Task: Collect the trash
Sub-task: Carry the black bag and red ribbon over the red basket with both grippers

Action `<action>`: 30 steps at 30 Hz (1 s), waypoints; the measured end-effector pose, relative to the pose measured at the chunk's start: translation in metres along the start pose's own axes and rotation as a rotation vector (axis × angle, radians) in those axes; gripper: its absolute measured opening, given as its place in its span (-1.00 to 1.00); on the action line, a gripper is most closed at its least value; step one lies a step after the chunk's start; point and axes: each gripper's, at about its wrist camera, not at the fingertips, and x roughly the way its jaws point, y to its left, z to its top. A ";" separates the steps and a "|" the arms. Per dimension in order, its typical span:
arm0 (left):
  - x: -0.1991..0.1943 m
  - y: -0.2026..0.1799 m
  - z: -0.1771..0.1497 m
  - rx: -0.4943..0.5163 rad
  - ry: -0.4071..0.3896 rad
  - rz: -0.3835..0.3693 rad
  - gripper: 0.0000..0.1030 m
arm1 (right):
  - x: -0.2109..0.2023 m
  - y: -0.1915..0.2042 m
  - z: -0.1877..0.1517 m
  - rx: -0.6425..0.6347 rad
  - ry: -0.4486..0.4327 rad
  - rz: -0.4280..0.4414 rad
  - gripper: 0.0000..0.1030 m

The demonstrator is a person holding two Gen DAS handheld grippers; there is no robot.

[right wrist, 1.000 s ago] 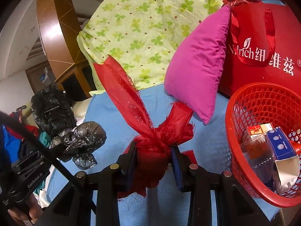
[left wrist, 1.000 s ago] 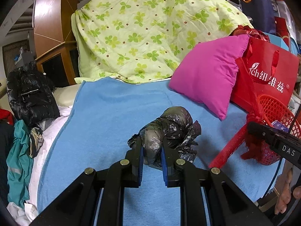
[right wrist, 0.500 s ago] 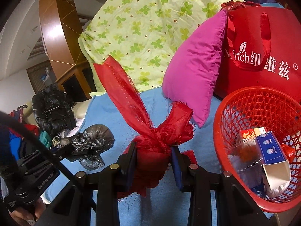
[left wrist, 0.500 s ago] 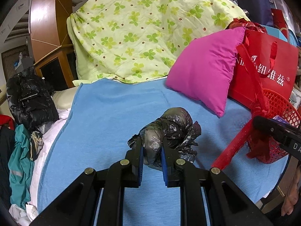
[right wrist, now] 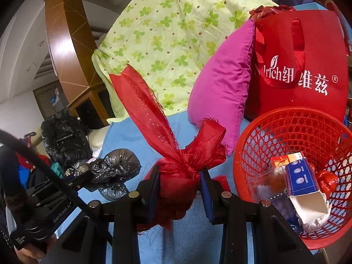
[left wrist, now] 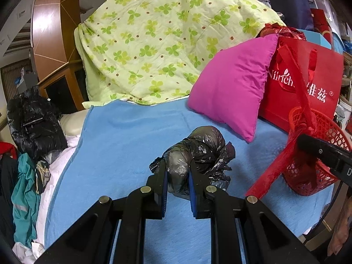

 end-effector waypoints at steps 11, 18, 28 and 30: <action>-0.014 -0.013 0.014 0.024 -0.048 -0.017 -0.65 | -0.017 -0.008 0.007 0.027 -0.074 0.019 -0.29; -0.020 -0.024 0.022 0.041 -0.073 -0.031 -0.65 | -0.026 -0.016 0.010 0.052 -0.104 0.019 -0.29; -0.031 -0.039 0.035 0.063 -0.112 -0.052 -0.65 | -0.038 -0.028 0.014 0.079 -0.139 0.016 -0.28; -0.031 -0.042 0.038 0.067 -0.115 -0.059 -0.65 | -0.040 -0.030 0.015 0.083 -0.147 0.014 -0.28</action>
